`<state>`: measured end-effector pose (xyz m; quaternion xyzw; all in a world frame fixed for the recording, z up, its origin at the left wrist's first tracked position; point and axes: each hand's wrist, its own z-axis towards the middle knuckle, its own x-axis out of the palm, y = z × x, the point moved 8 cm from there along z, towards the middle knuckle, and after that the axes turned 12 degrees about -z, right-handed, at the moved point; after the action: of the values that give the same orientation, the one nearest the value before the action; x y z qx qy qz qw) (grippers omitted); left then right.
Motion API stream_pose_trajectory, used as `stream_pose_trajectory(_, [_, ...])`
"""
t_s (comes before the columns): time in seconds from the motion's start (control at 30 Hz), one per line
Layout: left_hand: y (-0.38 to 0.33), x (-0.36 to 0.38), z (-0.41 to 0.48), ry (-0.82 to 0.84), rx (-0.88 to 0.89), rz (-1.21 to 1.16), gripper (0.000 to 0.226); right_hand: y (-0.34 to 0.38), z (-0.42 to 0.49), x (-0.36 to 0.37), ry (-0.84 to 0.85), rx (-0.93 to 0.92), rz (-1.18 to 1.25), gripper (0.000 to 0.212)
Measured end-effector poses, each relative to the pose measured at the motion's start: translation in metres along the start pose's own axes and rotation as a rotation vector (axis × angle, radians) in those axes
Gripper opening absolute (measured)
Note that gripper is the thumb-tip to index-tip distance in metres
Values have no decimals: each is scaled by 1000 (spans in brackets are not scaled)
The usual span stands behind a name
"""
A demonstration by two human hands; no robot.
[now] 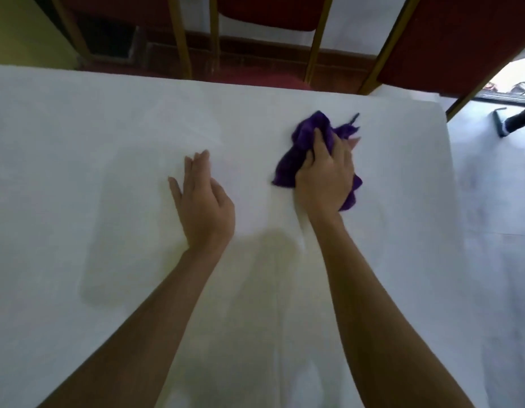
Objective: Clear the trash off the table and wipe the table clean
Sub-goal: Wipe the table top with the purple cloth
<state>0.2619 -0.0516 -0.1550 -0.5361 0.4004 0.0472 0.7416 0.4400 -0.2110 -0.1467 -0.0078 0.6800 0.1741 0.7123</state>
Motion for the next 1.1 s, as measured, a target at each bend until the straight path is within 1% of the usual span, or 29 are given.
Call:
stream_pose_trajectory(0.03, [-18, 10, -6, -19, 23, -22, 51, 12, 0, 0, 16, -47, 33, 44])
stream_pose_trajectory(0.1, [-53, 36, -17, -19, 59, -52, 46, 11, -17, -1, 64, -168, 58, 43])
stream_pose_trajectory(0.17, [-74, 62, -27, 19, 73, -53, 44, -16, -46, -7, 99, -307, 19, 44])
stream_pose_trajectory(0.2, [-78, 74, -33, 48, 77, -41, 45, -41, -54, -10, 88, -321, 5, 44])
stream_pose_trajectory(0.3, [-79, 102, -58, 127, 135, 93, 50, -127, -35, -25, 2, -138, 32, 42])
stream_pose_trajectory(0.37, [-77, 111, -69, 144, 201, 216, 52, -161, 3, -29, -7, -38, 29, 44])
stream_pose_trajectory(0.5, [-79, 114, -67, 131, 210, 311, 53, -174, 106, -24, -10, 94, -19, 48])
stream_pose_trajectory(0.6, [-80, 115, -68, 135, 210, 337, 54, -152, 157, -16, 29, 106, 8, 48])
stream_pose_trajectory(0.67, [-80, 114, -69, 145, 211, 342, 56, -124, 152, -12, 59, 15, 41, 46])
stream_pose_trajectory(0.73, [-80, 113, -69, 152, 204, 341, 56, -96, 117, -13, 64, -167, 47, 43])
stream_pose_trajectory(0.8, [-81, 113, -68, 160, 196, 335, 57, -88, 68, -14, 111, -323, 25, 43])
stream_pose_trajectory(0.83, [-82, 112, -68, 159, 192, 331, 57, -97, 48, -15, 136, -357, 17, 43])
stream_pose_trajectory(0.87, [-82, 112, -68, 153, 188, 327, 57, -114, 33, -19, 134, -346, 20, 44])
stream_pose_trajectory(0.9, [-82, 112, -68, 145, 184, 325, 56, -138, 21, -27, 99, -295, 35, 44])
stream_pose_trajectory(0.97, [-82, 112, -68, 135, 181, 322, 55, -190, 15, -42, 4, -138, 39, 43])
stream_pose_trajectory(1.0, [-82, 113, -67, 130, 182, 320, 55, -209, 21, -45, -18, -56, 24, 43])
stream_pose_trajectory(1.03, [-82, 113, -67, 123, 185, 319, 55, -218, 31, -44, -24, 27, 4, 44])
stream_pose_trajectory(1.1, [-81, 113, -67, 123, 189, 316, 54, -214, 50, -38, -28, 195, 1, 46])
